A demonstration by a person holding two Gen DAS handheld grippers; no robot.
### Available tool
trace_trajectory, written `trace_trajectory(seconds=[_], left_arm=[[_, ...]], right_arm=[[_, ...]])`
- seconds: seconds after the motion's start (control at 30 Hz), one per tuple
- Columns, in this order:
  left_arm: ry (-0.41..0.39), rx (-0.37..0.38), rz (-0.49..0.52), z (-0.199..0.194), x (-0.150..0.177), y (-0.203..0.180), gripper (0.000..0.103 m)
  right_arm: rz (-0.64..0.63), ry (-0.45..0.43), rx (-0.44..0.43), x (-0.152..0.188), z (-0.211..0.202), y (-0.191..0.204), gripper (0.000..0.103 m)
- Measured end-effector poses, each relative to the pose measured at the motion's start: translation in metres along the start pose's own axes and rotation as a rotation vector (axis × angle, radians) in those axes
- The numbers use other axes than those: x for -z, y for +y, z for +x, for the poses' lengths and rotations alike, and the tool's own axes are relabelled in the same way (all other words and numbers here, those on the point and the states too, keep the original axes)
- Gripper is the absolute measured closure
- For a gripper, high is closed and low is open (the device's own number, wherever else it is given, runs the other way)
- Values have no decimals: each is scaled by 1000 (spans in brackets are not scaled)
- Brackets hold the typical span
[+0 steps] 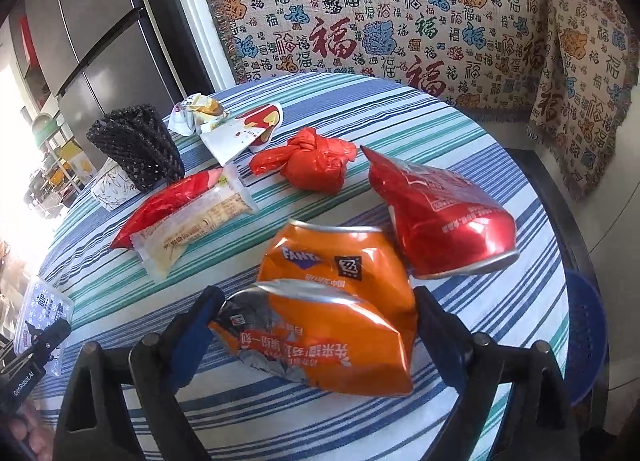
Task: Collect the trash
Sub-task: 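Close the left tool on the clear box while the right tool grasps the Fanta can, then carry the Fanta can over the blue wastebasket and open the right tool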
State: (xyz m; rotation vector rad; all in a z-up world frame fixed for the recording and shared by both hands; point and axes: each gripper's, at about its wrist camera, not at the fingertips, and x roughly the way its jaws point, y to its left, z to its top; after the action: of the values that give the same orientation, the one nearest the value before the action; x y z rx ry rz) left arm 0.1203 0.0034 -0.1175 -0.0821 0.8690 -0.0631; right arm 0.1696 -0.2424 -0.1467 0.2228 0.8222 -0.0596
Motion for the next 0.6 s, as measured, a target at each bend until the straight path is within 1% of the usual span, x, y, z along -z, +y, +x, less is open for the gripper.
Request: trace_trajectory(seconds=[0.13,0.27,0.37,0.47,0.6], left_arm=[[-9,47,18,-8,-1,-17,71],[1,133,45,-13,-6,-51,71],[8,189,81,-12,-11,-82,71],[15,256,137,-11,-15,-118,71],[30,328,192,-15,-20,-163,71]], right_arm=[[-18,-34,-20,8,-17,-6,9],[-28,-41,-54,13,-33,-14,9],[-26,-48,-84,14,-49,-24,9],[-14,-43,-114,14,-64,-40,9],[4,-54,-116,13,-84,-64,9]])
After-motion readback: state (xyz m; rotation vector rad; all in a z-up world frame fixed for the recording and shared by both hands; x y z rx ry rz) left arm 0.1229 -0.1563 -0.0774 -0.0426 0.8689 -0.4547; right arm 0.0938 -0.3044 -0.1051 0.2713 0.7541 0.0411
